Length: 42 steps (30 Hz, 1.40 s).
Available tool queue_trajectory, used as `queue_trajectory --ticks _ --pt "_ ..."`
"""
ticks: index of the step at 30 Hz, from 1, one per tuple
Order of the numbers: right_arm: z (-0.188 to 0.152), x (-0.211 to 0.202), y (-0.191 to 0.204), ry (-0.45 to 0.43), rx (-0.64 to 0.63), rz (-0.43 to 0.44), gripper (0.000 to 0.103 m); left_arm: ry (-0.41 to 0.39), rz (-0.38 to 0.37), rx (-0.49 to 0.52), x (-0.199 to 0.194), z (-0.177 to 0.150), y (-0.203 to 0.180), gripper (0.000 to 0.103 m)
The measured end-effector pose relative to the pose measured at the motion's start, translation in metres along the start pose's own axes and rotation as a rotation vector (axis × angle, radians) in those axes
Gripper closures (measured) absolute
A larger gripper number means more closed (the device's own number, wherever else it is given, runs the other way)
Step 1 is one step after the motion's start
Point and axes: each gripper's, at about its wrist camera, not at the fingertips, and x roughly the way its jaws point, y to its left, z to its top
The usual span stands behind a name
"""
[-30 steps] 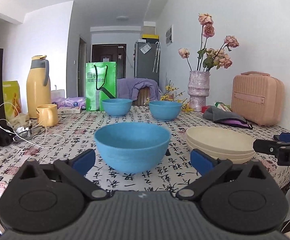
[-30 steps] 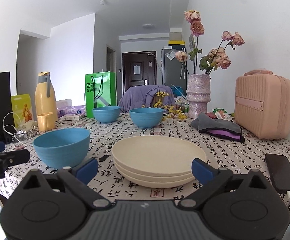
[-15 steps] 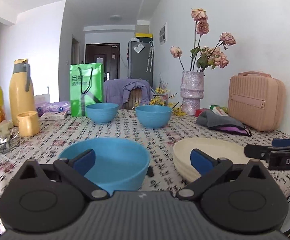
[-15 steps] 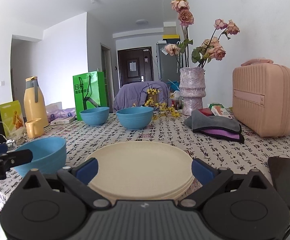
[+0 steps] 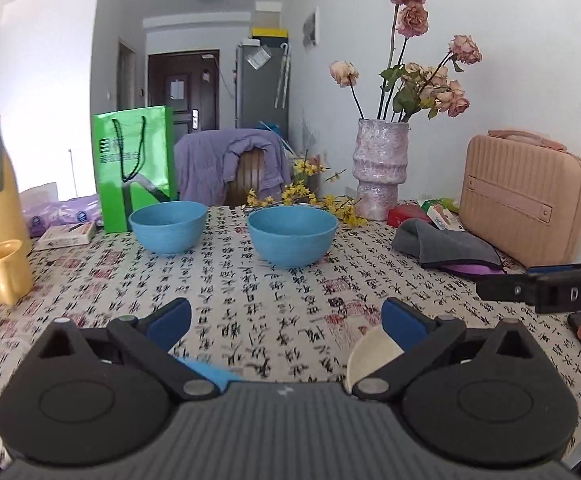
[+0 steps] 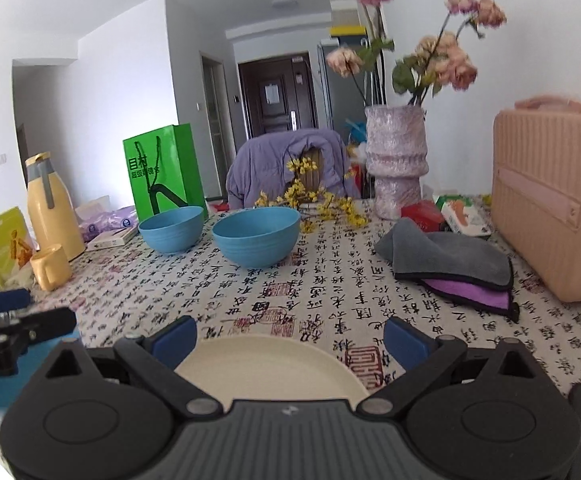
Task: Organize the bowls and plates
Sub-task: 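Grasp a blue bowl rim with the right tool while the left tool grasps another bowl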
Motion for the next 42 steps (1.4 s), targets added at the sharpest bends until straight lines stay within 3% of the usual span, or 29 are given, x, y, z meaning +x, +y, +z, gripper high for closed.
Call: queue_trajectory --ticks 4,10,18,23,27,29,32,34,38,42 --pt "0.039 0.031 -0.019 0.088 0.062 0.086 0.003 0.059 -0.077 0.014 0.039 0.036 0.012 0.000" --pt "0.104 0.104 -0.049 0.279 0.201 0.219 0.004 0.200 -0.119 -0.014 0.130 0.087 0.038 0.000" --pt "0.151 0.239 -0.049 0.474 0.305 0.194 0.016 0.390 -0.172 -0.140 0.260 0.117 0.070 0.001" --pt "0.153 0.307 -0.036 0.519 0.270 0.096 0.034 0.462 -0.097 -0.228 0.314 0.116 0.087 0.024" --pt "0.148 0.338 -0.031 0.525 0.262 0.058 0.038 0.485 -0.064 -0.237 0.338 0.108 0.095 0.043" --pt "0.145 0.347 -0.029 0.523 0.253 0.045 0.054 0.500 -0.054 -0.248 0.344 0.104 0.098 0.063" --pt "0.141 0.356 -0.028 0.533 0.239 0.025 0.077 0.504 -0.093 -0.261 0.346 0.101 0.098 0.078" --pt "0.139 0.357 -0.026 0.531 0.218 0.015 0.086 0.502 -0.115 -0.241 0.344 0.101 0.093 0.089" --pt "0.139 0.347 -0.012 0.517 0.116 -0.034 0.091 0.492 -0.092 -0.185 0.329 0.106 0.077 0.091" --pt "0.144 0.324 -0.013 0.500 0.125 -0.030 0.091 0.479 -0.114 -0.204 0.306 0.114 0.073 0.092"
